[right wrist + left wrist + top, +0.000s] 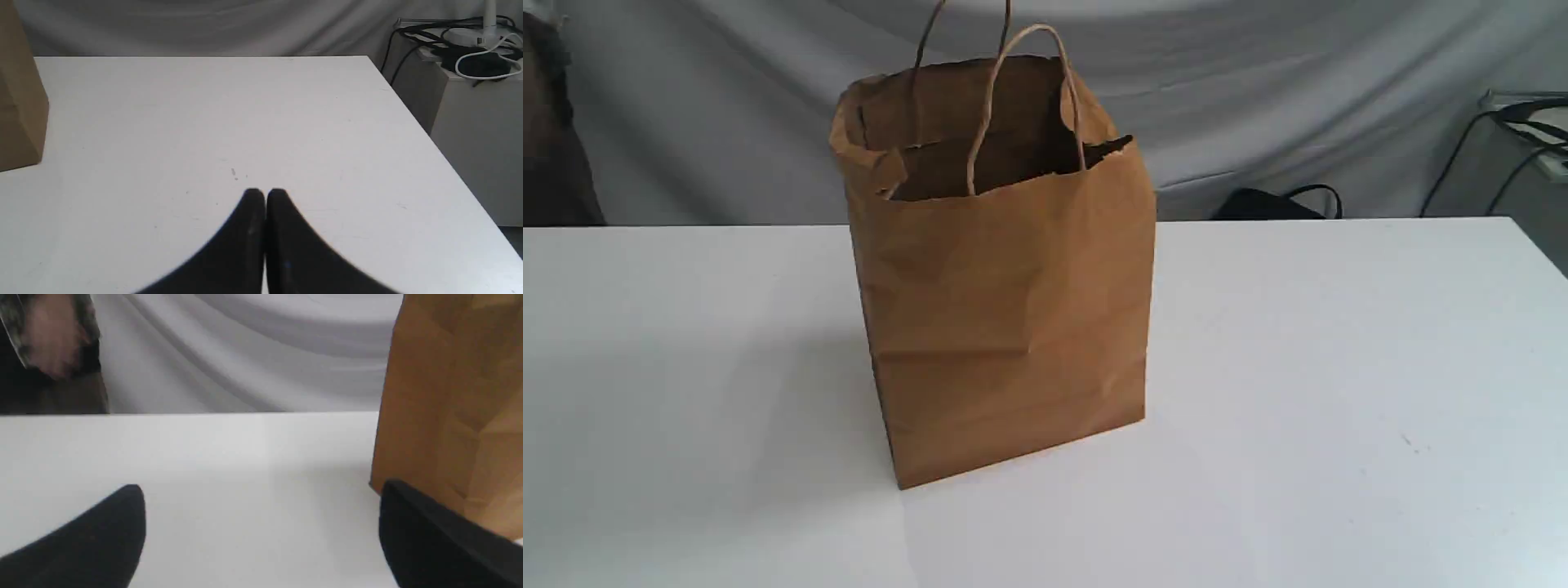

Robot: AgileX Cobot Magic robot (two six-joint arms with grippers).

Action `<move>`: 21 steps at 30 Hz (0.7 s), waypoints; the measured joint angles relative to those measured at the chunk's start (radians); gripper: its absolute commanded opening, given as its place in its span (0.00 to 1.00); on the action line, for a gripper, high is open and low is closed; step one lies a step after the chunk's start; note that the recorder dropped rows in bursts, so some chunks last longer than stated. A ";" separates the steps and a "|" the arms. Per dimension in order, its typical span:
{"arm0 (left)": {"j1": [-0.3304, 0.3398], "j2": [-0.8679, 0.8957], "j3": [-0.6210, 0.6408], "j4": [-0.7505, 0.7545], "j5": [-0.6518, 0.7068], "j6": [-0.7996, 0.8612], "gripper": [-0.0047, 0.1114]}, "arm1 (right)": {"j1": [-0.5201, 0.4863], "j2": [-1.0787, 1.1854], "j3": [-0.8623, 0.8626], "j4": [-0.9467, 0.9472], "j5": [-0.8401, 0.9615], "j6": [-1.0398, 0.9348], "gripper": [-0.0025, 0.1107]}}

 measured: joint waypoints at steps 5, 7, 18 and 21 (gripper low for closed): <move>0.000 0.000 0.000 0.050 -0.011 -0.002 0.72 | 0.000 0.000 0.000 0.000 0.000 0.000 0.02; 0.000 0.000 0.000 0.052 -0.012 -0.002 0.68 | 0.000 0.000 0.000 0.000 0.000 0.000 0.02; 0.000 0.000 0.000 -0.051 -0.012 -0.019 0.04 | 0.000 0.000 0.000 0.000 0.002 0.000 0.02; 0.000 0.000 0.000 -0.086 -0.012 -0.023 0.04 | 0.000 0.000 0.000 0.000 0.002 0.000 0.02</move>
